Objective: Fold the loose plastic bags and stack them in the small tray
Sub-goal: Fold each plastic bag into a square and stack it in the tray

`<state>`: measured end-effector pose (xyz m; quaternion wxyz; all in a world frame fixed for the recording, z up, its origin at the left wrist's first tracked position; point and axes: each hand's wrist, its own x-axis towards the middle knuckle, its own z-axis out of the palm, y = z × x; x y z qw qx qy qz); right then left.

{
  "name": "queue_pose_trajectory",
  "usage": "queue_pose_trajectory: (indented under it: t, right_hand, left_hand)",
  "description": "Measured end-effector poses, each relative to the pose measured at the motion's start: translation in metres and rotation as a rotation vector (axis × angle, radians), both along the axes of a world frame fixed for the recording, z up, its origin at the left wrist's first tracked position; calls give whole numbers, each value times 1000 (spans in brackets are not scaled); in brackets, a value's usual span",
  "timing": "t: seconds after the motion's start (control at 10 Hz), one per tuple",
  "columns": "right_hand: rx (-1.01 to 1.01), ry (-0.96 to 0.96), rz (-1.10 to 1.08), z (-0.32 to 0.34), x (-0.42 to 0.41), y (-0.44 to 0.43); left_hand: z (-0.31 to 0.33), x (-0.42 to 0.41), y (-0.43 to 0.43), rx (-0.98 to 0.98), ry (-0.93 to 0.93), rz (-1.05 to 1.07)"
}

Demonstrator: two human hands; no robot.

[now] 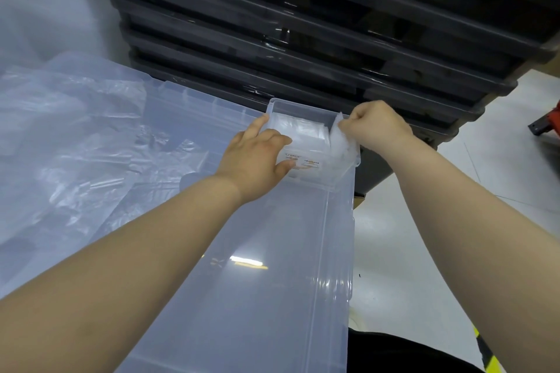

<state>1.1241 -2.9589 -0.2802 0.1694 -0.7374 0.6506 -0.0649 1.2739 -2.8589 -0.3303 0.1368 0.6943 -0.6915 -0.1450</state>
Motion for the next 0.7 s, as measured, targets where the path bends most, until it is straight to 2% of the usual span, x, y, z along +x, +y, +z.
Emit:
queue_pose_trajectory:
  t: [0.1, 0.3, 0.5, 0.6, 0.7]
  right_hand:
    - [47, 48, 26, -5, 0, 4]
    - [-43, 56, 10, -5, 0, 7]
    - [-330, -218, -17, 4, 0, 32]
    - [-332, -281, 128, -9, 11, 69]
    - [-377, -285, 375, -42, 33, 118]
  left_hand:
    - [-1, 0, 0, -6, 2, 2]
    - [-3, 0, -2, -16, 10, -3]
    - [-2, 4, 9, -80, 49, -2]
    - [0, 13, 30, -145, 52, -20]
    - [4, 28, 66, -185, 39, -45]
